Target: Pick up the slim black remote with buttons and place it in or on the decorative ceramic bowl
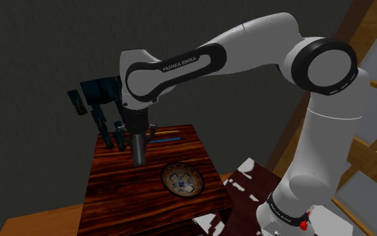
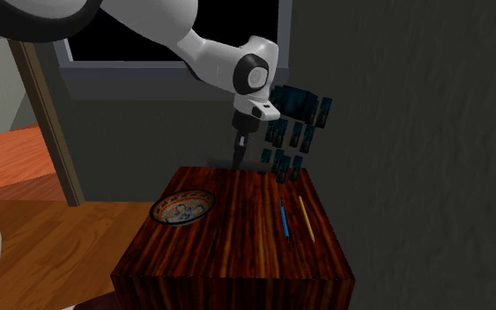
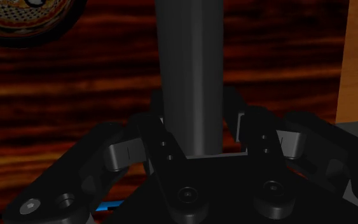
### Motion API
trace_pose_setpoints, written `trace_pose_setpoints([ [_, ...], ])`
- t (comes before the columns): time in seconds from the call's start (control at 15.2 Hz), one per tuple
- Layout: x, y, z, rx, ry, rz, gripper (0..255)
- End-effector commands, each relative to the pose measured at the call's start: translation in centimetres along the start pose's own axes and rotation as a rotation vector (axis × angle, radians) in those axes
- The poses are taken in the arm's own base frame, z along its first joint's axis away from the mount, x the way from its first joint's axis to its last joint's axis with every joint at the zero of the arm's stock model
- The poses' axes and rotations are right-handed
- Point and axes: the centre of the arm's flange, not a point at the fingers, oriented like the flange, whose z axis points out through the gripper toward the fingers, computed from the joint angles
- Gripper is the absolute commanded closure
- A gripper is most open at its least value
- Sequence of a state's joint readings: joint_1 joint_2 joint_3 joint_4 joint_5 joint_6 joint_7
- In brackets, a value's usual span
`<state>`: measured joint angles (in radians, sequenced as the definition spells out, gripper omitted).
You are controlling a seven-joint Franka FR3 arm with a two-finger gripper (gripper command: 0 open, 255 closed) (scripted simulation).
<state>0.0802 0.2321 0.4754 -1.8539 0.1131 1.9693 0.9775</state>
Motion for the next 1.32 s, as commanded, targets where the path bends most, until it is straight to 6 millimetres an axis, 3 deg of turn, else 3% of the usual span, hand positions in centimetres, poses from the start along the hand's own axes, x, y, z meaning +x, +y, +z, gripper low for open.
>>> trace_pose_setpoints([
  [0.0, -0.2, 0.0, -1.0, 0.0, 0.0, 0.0, 255],
  [0.26, -0.6, -0.1, -2.6, 0.0, 0.0, 0.0, 255],
  [1.25, -13.9, 14.3, 1.3, 0.0, 0.0, 0.0, 255],
])
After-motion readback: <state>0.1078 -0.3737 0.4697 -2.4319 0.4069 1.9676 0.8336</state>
